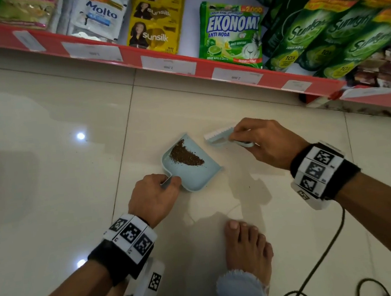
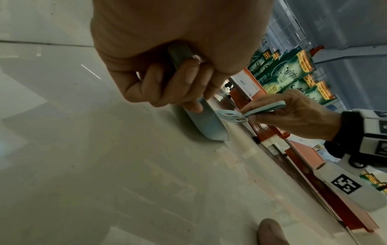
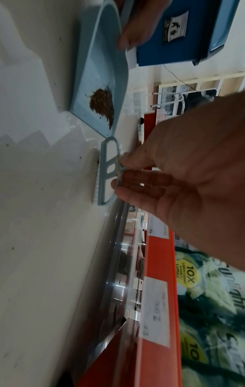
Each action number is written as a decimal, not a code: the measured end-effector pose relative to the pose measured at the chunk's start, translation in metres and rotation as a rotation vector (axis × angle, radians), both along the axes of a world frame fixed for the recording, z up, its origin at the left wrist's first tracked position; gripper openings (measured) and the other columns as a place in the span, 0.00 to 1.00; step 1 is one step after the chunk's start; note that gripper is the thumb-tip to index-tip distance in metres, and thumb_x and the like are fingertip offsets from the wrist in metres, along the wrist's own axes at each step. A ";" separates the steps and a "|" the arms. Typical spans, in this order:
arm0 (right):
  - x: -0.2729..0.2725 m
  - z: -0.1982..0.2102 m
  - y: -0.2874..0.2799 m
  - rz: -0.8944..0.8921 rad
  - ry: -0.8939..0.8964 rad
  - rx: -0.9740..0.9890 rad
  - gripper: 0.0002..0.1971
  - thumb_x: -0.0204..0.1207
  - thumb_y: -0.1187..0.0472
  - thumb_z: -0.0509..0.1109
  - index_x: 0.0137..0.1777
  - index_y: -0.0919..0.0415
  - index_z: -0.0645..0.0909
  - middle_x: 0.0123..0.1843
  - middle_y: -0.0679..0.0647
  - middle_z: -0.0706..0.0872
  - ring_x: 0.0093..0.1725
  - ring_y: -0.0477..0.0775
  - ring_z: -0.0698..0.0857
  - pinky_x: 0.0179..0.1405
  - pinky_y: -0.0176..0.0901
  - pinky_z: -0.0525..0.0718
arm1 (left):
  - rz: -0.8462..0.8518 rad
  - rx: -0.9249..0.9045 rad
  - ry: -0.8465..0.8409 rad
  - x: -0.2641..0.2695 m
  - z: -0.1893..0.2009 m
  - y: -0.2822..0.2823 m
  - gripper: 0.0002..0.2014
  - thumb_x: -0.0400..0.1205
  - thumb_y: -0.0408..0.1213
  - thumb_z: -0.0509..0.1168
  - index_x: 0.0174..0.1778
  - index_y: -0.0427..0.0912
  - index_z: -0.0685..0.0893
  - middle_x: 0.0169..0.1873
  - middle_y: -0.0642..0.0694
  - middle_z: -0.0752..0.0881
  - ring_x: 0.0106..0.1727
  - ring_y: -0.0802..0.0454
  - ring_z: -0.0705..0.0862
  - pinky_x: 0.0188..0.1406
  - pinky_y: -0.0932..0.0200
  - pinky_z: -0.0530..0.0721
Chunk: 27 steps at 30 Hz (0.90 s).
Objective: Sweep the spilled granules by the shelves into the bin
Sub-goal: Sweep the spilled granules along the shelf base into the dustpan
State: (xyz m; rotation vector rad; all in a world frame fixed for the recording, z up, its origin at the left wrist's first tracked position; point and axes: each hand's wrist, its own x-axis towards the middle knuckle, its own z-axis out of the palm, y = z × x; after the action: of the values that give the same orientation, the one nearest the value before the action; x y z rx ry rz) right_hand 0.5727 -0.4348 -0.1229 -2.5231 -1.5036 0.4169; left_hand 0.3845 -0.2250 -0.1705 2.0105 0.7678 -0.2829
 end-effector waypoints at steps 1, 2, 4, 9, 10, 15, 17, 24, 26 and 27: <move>0.000 0.001 -0.002 0.000 0.001 0.007 0.17 0.74 0.75 0.72 0.62 0.63 0.88 0.57 0.58 0.87 0.51 0.63 0.88 0.49 0.58 0.88 | -0.002 -0.001 0.000 0.001 0.000 0.000 0.30 0.70 0.57 0.57 0.39 0.29 0.88 0.34 0.33 0.89 0.40 0.37 0.87 0.42 0.45 0.84; 0.000 0.003 -0.003 -0.011 0.005 0.026 0.15 0.76 0.73 0.72 0.62 0.63 0.88 0.57 0.57 0.87 0.50 0.62 0.88 0.49 0.57 0.88 | -0.003 -0.003 0.003 0.001 0.000 -0.001 0.31 0.70 0.57 0.57 0.39 0.29 0.88 0.34 0.33 0.89 0.40 0.37 0.87 0.42 0.45 0.85; 0.000 0.005 -0.003 -0.070 0.015 0.105 0.12 0.81 0.68 0.70 0.62 0.62 0.88 0.55 0.57 0.87 0.49 0.61 0.87 0.48 0.57 0.86 | -0.017 -0.007 0.008 0.003 -0.001 -0.002 0.31 0.71 0.58 0.57 0.39 0.30 0.88 0.34 0.34 0.89 0.40 0.38 0.87 0.43 0.46 0.85; -0.003 0.010 0.006 -0.257 -0.064 0.197 0.12 0.83 0.62 0.67 0.63 0.59 0.87 0.53 0.55 0.88 0.46 0.59 0.87 0.47 0.57 0.86 | -0.075 0.024 0.023 0.011 -0.003 -0.006 0.24 0.81 0.54 0.62 0.39 0.35 0.90 0.33 0.40 0.90 0.38 0.44 0.88 0.42 0.52 0.84; -0.004 0.011 0.008 -0.272 -0.080 0.150 0.12 0.83 0.61 0.66 0.63 0.58 0.86 0.52 0.55 0.87 0.45 0.60 0.86 0.46 0.57 0.85 | -0.080 0.035 0.033 0.013 -0.003 -0.007 0.24 0.81 0.54 0.62 0.38 0.36 0.91 0.32 0.41 0.90 0.38 0.46 0.87 0.41 0.54 0.83; -0.019 0.008 0.020 -0.257 -0.056 -0.042 0.12 0.85 0.56 0.61 0.56 0.56 0.86 0.44 0.53 0.83 0.40 0.60 0.83 0.43 0.54 0.83 | -0.086 0.058 0.084 0.024 -0.002 -0.009 0.23 0.81 0.55 0.63 0.33 0.39 0.89 0.27 0.46 0.86 0.35 0.46 0.85 0.33 0.60 0.77; -0.025 0.007 0.022 -0.243 -0.006 -0.025 0.11 0.84 0.56 0.62 0.54 0.56 0.87 0.43 0.53 0.83 0.40 0.58 0.83 0.43 0.55 0.83 | -0.090 0.057 0.094 0.026 -0.003 -0.008 0.23 0.81 0.55 0.62 0.37 0.40 0.91 0.32 0.44 0.89 0.38 0.46 0.86 0.38 0.59 0.81; -0.023 0.015 0.024 -0.369 -0.053 0.223 0.10 0.81 0.58 0.65 0.46 0.61 0.87 0.38 0.54 0.87 0.36 0.56 0.85 0.39 0.54 0.85 | -0.099 0.060 0.109 0.026 -0.006 -0.007 0.23 0.81 0.55 0.62 0.40 0.39 0.92 0.35 0.43 0.91 0.40 0.46 0.87 0.44 0.54 0.86; -0.021 0.016 0.024 -0.375 -0.100 0.127 0.13 0.82 0.57 0.62 0.44 0.61 0.85 0.37 0.54 0.85 0.35 0.57 0.83 0.38 0.53 0.84 | -0.093 0.048 0.112 0.027 -0.006 -0.007 0.23 0.82 0.55 0.62 0.41 0.38 0.92 0.36 0.42 0.91 0.40 0.45 0.87 0.46 0.53 0.87; -0.022 0.015 0.025 -0.366 -0.120 0.076 0.13 0.83 0.56 0.61 0.44 0.60 0.85 0.37 0.53 0.83 0.35 0.58 0.82 0.37 0.52 0.83 | -0.093 0.046 0.114 0.027 -0.006 -0.007 0.23 0.82 0.55 0.62 0.41 0.38 0.92 0.36 0.42 0.91 0.40 0.45 0.87 0.45 0.53 0.86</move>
State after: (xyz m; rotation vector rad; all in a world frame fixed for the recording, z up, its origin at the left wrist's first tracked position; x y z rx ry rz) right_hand 0.5510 -0.4102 -0.1079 -2.7224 -1.0319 0.1522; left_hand 0.4118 -0.2315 -0.1760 2.0910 0.7583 -0.4411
